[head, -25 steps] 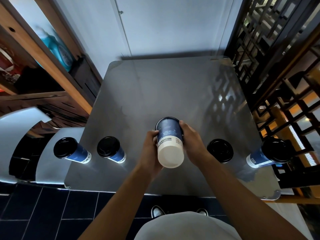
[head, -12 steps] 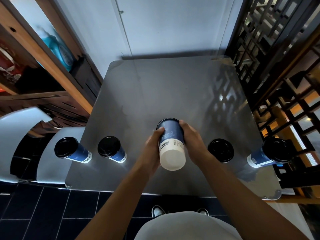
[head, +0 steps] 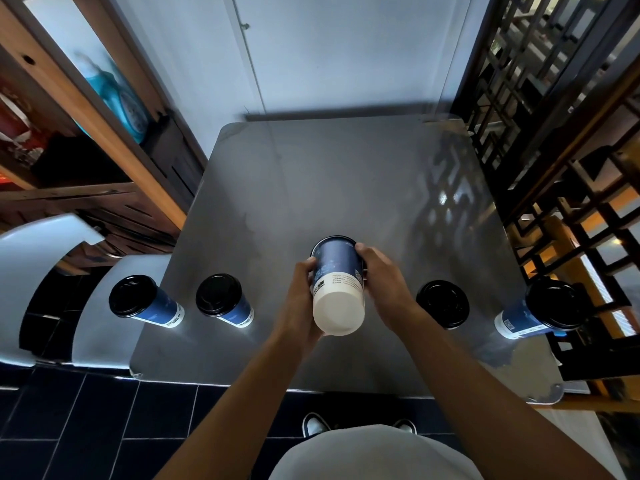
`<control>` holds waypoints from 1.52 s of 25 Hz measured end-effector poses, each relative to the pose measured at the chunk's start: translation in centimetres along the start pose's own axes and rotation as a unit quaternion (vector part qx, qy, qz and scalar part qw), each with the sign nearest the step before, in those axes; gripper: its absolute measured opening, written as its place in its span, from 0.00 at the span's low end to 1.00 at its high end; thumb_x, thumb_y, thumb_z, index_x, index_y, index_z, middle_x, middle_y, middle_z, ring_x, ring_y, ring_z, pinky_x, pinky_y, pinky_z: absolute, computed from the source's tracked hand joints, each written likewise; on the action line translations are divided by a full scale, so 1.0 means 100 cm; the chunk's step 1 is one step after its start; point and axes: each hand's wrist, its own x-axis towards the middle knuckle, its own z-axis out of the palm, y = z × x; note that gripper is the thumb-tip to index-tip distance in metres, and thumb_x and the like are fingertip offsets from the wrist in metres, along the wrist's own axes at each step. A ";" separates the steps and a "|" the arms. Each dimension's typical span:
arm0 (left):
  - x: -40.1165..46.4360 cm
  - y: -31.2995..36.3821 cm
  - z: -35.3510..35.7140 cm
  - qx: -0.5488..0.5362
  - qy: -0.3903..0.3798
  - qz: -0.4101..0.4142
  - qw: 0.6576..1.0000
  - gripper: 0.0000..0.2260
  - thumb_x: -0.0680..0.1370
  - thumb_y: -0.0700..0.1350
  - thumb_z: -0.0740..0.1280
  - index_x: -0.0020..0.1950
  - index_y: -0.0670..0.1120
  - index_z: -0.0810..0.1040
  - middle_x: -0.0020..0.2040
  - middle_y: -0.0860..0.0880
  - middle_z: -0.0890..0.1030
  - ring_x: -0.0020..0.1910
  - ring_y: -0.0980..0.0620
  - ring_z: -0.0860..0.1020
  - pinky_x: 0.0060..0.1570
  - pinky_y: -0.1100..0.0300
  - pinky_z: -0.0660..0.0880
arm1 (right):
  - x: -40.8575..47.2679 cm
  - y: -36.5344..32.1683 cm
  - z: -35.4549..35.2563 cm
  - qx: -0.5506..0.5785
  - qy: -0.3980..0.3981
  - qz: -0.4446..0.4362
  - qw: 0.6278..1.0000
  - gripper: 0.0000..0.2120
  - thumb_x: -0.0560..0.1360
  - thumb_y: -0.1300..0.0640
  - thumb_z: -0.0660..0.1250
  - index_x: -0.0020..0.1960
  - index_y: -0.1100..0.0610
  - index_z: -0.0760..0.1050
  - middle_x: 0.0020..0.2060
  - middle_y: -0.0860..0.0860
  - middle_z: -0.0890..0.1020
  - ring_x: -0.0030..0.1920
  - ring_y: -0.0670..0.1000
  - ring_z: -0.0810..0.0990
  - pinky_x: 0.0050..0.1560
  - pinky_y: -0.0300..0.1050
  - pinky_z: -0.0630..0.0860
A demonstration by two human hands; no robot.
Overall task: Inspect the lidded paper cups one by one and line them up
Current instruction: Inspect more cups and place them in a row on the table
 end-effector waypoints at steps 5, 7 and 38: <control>0.001 -0.006 -0.002 0.067 0.004 0.006 0.998 0.37 0.67 0.67 0.70 0.68 0.45 0.78 0.51 0.41 0.84 0.41 0.44 0.84 0.34 0.56 0.79 | -0.001 -0.003 0.002 0.011 0.000 -0.006 1.000 0.23 0.74 0.40 0.65 0.50 0.60 0.81 0.50 0.64 0.85 0.48 0.61 0.84 0.54 0.63 0.80; 0.001 -0.002 -0.002 0.043 0.001 0.015 0.999 0.27 0.73 0.61 0.65 0.60 0.42 0.82 0.45 0.41 0.84 0.36 0.46 0.83 0.31 0.59 0.78 | -0.001 -0.004 0.001 0.010 0.003 0.004 1.000 0.22 0.78 0.43 0.63 0.53 0.62 0.80 0.50 0.65 0.84 0.45 0.57 0.82 0.46 0.55 0.81; -0.015 0.003 0.006 0.006 -0.018 -0.003 1.000 0.22 0.81 0.59 0.56 0.47 0.43 0.81 0.32 0.45 0.81 0.26 0.50 0.80 0.24 0.65 0.73 | 0.001 -0.003 0.004 -0.005 0.008 -0.008 1.000 0.14 0.79 0.45 0.62 0.45 0.53 0.78 0.42 0.52 0.82 0.43 0.52 0.79 0.46 0.50 0.76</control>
